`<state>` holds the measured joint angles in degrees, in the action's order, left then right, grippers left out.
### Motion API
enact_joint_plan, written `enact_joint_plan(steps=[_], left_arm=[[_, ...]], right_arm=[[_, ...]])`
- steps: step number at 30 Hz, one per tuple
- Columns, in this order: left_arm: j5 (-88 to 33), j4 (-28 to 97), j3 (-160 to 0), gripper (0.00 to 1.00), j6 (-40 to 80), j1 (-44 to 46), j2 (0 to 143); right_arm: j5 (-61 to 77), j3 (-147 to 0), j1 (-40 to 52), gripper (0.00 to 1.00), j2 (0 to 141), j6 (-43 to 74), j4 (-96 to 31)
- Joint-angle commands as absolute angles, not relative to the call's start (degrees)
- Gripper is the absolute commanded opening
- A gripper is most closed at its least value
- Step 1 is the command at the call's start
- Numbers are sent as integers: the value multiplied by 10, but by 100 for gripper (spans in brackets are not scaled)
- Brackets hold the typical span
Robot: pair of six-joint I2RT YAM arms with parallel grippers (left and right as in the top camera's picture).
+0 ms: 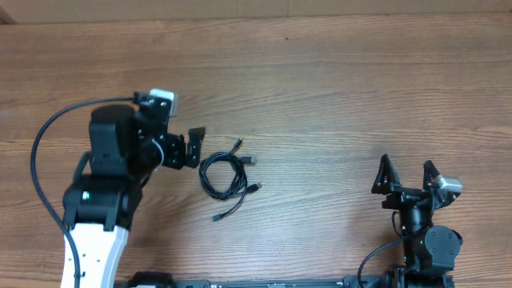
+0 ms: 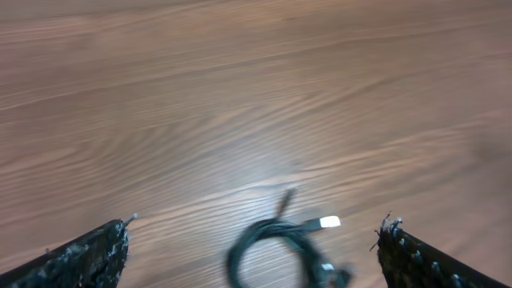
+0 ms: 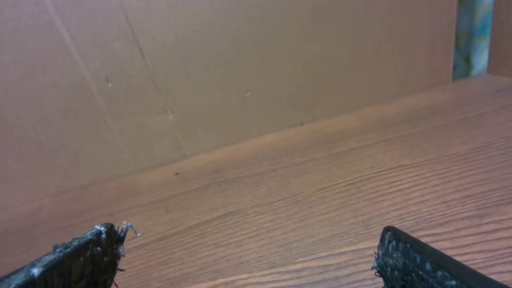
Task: Untangle cables
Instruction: 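Move the left gripper over the black cable bundle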
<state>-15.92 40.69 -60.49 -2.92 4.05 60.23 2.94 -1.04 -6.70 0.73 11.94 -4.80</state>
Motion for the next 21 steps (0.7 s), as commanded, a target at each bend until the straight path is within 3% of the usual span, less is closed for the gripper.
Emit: enact_joint_plan(steps=[1,12,21], left_arm=[[-290,405,-632,100,-21,41,633],[-446,405,-632,100,-21,41,679],[-333,403,-632,97,70,41,687]], right_arm=[[26,-4,-64,100,2,119,-46],[26,-4,-64,100,2,119,-46],[26,-4,-64,100,2,119,-46]])
